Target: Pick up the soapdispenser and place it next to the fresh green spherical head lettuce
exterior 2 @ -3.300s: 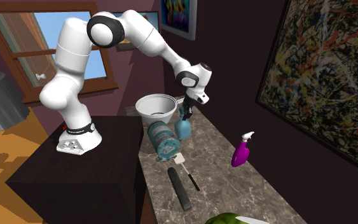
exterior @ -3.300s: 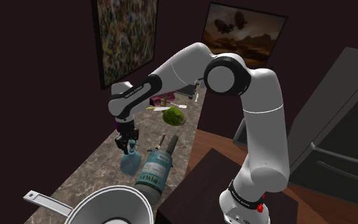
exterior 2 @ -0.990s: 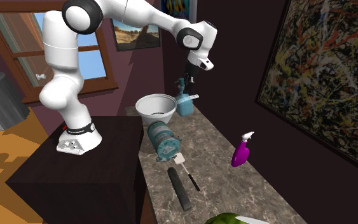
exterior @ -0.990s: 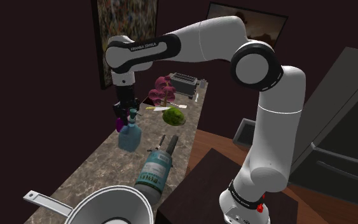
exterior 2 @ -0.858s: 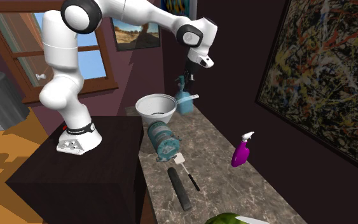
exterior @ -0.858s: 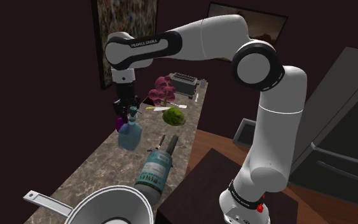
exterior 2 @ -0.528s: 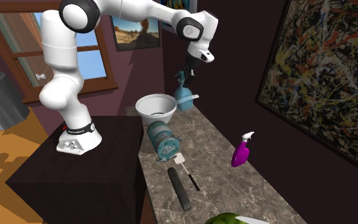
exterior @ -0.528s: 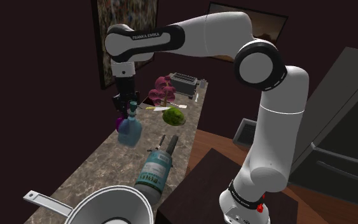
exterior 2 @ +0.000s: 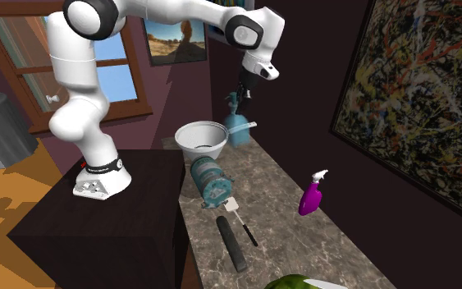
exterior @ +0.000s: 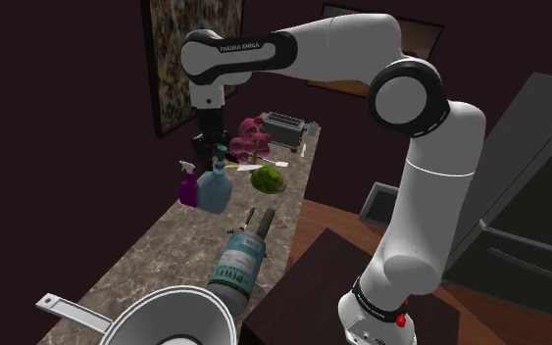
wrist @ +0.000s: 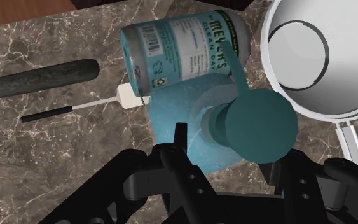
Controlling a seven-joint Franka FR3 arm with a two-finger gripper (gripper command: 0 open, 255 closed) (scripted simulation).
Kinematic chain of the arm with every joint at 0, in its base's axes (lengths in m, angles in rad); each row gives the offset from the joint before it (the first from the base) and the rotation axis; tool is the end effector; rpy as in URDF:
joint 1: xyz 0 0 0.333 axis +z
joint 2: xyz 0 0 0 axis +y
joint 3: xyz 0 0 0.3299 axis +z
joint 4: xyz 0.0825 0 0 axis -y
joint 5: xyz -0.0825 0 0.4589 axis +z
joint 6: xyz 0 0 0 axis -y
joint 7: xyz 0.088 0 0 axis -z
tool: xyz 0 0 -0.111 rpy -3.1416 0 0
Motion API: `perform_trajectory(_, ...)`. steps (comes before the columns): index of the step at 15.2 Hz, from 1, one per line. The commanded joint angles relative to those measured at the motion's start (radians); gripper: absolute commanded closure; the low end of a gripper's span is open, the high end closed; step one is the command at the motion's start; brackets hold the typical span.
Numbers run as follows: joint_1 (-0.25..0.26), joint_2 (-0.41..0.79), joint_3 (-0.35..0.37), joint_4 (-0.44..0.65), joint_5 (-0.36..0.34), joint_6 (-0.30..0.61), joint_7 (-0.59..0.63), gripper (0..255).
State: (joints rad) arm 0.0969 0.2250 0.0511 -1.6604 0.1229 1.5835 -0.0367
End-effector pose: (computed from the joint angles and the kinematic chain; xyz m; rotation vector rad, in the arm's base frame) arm 0.6582 0.1096 0.4416 -2.9797 -0.2462 0.4650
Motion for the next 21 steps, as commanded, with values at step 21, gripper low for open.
perform_trajectory(21,-0.28,0.015,-0.21,0.026,-0.106,-0.041,-0.476,255)
